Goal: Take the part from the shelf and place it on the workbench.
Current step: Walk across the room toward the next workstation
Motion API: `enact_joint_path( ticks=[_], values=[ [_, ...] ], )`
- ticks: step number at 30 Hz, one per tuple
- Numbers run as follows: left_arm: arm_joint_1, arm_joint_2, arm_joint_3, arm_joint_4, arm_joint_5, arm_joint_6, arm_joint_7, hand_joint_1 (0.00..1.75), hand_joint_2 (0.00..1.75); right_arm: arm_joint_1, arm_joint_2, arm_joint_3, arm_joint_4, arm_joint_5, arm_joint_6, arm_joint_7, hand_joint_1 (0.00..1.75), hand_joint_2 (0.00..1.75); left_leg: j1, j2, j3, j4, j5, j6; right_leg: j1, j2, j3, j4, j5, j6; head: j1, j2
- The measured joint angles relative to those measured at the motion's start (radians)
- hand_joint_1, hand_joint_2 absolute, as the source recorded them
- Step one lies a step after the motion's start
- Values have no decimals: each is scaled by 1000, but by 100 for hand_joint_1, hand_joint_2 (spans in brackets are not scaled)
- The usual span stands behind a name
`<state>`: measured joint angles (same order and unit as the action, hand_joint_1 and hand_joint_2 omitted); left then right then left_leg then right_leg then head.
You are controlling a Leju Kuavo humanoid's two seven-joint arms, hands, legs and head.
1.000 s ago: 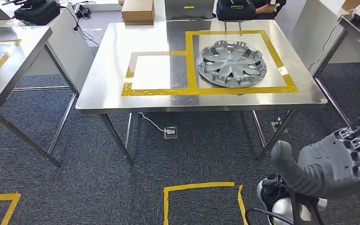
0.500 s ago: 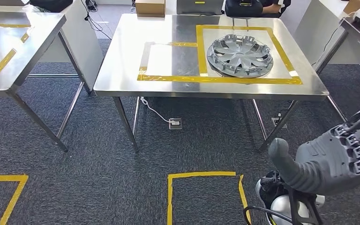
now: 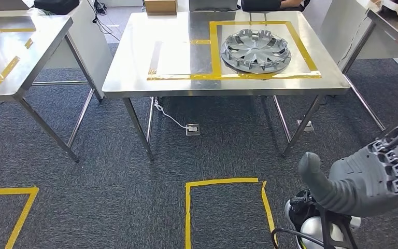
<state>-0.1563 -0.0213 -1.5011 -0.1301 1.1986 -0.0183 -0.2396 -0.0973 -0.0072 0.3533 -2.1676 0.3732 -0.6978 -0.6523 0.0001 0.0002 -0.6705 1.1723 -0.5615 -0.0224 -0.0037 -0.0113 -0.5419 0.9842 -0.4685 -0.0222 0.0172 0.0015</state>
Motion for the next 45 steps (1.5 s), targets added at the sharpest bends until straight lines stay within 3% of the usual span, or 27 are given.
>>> enact_joint_path(
  ticks=[1, 2, 3, 5, 7, 8, 10, 12, 14, 16, 17, 18, 19, 21, 23, 24, 26, 30, 32, 34, 35, 38, 39, 42, 43, 45],
  values=[
    [0, 0, 0, 0, 0, 0, 0, 0, 0, 3, 0, 0, 0, -1, 0, 0, 0, 175, 3, 0, -11, 58, -33, -5, -1, -1, -14, 1, 11, 1, -1, 0],
    [0, 1, 0, 0, 0, 0, 0, 0, 0, 5, 0, -1, 0, -2, 0, 0, 0, 175, 6, 0, -13, 98, -41, -9, -2, -1, -29, 2, 21, 3, -2, 0],
    [0, 2, 0, 0, 1, 0, 0, 0, 0, 6, 0, -1, 0, -5, 0, 0, 0, 175, 9, 0, 0, 109, -27, -13, -3, -2, -44, 5, 32, 6, -2, 0],
    [0, 2, 0, 0, 2, 0, 0, 0, 0, 7, 0, -1, 1, -11, 0, 0, 0, 175, 14, 1, 74, 36, 25, -17, -7, -3, -73, 14, 50, 14, -2, 0],
    [-2, 2, 0, 0, 2, 0, -1, 0, 0, 7, 0, -1, 1, -14, 0, 0, 0, 175, 14, -1, 163, -92, 28, -14, -7, -3, -95, 27, 63, 26, -4, 0],
    [-2, 2, 0, 0, 3, 0, -2, 0, 0, 6, 0, -1, 2, -16, 0, 0, 0, 175, 13, -3, 187, -134, 18, -7, -7, -3, -100, 31, 69, 33, -4, 0],
    [0, 2, 0, 0, 4, 0, -3, 0, 0, 6, 0, -1, 2, -17, 0, 0, 0, 175, 7, -6, 187, -153, 13, 14, -8, -3, -104, 33, 83, 48, -2, 0],
    [1, 2, 0, 0, 5, 0, -3, 0, 0, 6, 0, -2, 3, -18, 0, 0, 0, 87, 7, -2, 173, -154, 28, 33, -13, 0, -113, 45, 71, 61, -1, 0],
    [0, 2, 0, 0, 7, 0, -3, 0, 0, 6, 0, -2, 3, -18, -1, 0, 0, 0, 9, 2, 152, -156, 49, 46, -15, 3, -140, 117, -7, 69, 2, 0],
    [0, 2, 0, 0, 12, 0, -2, 0, 0, 6, 0, -2, 4, -20, -1, 0, 0, 0, 7, 3, 126, -154, 70, 50, -14, 4, -173, 241, -96, 73, 5, 0],
    [0, 2, 0, 0, 13, 0, -1, 0, 0, 6, 0, -2, 4, -21, -1, 0, 0, 0, 7, 3, 112, -152, 80, 50, -14, 4, -179, 287, -113, 74, 6, 0],
    [1, 2, 0, 0, 14, 0, -1, 0, 0, 5, -1, -2, 5, -24, -1, 0, 0, 0, 6, 3, 99, -150, 89, 50, -14, 4, -169, 305, -109, 73, 6, 0],
    [1, 2, 0, 0, 15, 0, 0, 0, 0, 5, -1, -2, 6, -25, -1, 0, 0, 0, 5, 3, 87, -147, 98, 48, -14, 4, -141, 286, -89, 70, 7, 0],
    [0, 1, 0, 0, 16, 0, 0, 0, 0, 0, -2, -2, 7, -27, -1, 0, 0, 0, 5, 3, 66, -141, 112, 43, -10, 5, -43, 161, -55, 58, 8, 0],
    [0, 0, 0, 0, 16, -1, 1, 0, 0, -6, -2, -2, 7, -27, -1, 0, 0, 0, 4, 2, 55, -140, 126, 32, -3, 6, 28, 53, -53, 46, 8, 0],
    [-1, 0, 0, 0, 16, -1, 1, 0, 0, -8, -2, -2, 7, -27, -1, 0, 0, 0, 4, 3, 54, -141, 131, 25, 0, 6, 37, 31, -60, 40, 8, 0],
    [-1, -1, 0, 0, 16, -5, 1, 0, 0, -9, -3, -2, 7, -27, 0, 0, 0, 0, 5, 4, 53, -149, 142, 13, 3, 6, 30, 22, -51, 29, 10, 0],
    [-1, 1, 0, 0, 19, -9, -4, 0, 0, -8, -3, -2, 7, -26, 0, 0, 0, 0, 0, 6, 52, -167, 109, 27, -2, 9, 19, 9, -38, 33, 5, 0],
    [-1, 2, 0, 0, 20, -9, -8, 0, 0, -6, -4, -2, 7, -27, 0, 0, 0, 0, 0, 5, 51, -170, 105, 27, -1, 8, 15, 10, -27, 23, 3, 0],
    [0, 3, 0, 0, 20, -10, -11, 0, 0, -6, -5, -2, 7, -40, 0, 0, 0, 0, 0, 4, 50, -177, 130, 34, 1, 8, 11, 11, -19, 16, 2, 0],
    [0, 3, 0, 0, 21, -11, -11, 0, 0, -6, -8, -2, 7, -50, 0, 0, 0, 0, 2, 4, 50, -182, 152, 30, 3, 8, 9, 13, -18, 14, 2, 0],
    [-1, 3, 0, 0, 23, -12, -12, 0, 0, -6, -22, 1, 8, -73, 0, 0, 0, 0, 6, 2, 48, -191, 190, 4, 6, 8, 3, 17, -16, 11, 2, 0],
    [-1, 4, 0, 0, 23, -13, -12, 0, 0, -6, -27, 2, 8, -77, 0, 0, 0, 0, 6, 2, 46, -190, 189, 2, 4, 8, 2, 15, -15, 13, 2, 0],
    [-1, 4, 0, 0, 25, -15, -13, 0, 0, -7, -39, 8, 8, -83, 0, 0, 0, 0, 8, 5, 63, -221, 201, 22, 1, 10, 9, 1, -9, 26, -1, 0],
    [-2, 3, 0, 0, 27, -16, -13, 0, 0, -7, -42, 9, 8, -84, 0, 0, 0, 0, 12, 8, 74, -243, 210, 29, 1, 11, 6, 11, -20, 31, -1, 0],
    [-3, 1, 0, 0, 31, -19, -14, 0, 0, -7, -51, 11, 9, -84, 0, 0, 0, 0, 20, 18, 83, -268, 224, 29, -5, 12, -33, 93, -76, 47, 2, 0]
  ],
)
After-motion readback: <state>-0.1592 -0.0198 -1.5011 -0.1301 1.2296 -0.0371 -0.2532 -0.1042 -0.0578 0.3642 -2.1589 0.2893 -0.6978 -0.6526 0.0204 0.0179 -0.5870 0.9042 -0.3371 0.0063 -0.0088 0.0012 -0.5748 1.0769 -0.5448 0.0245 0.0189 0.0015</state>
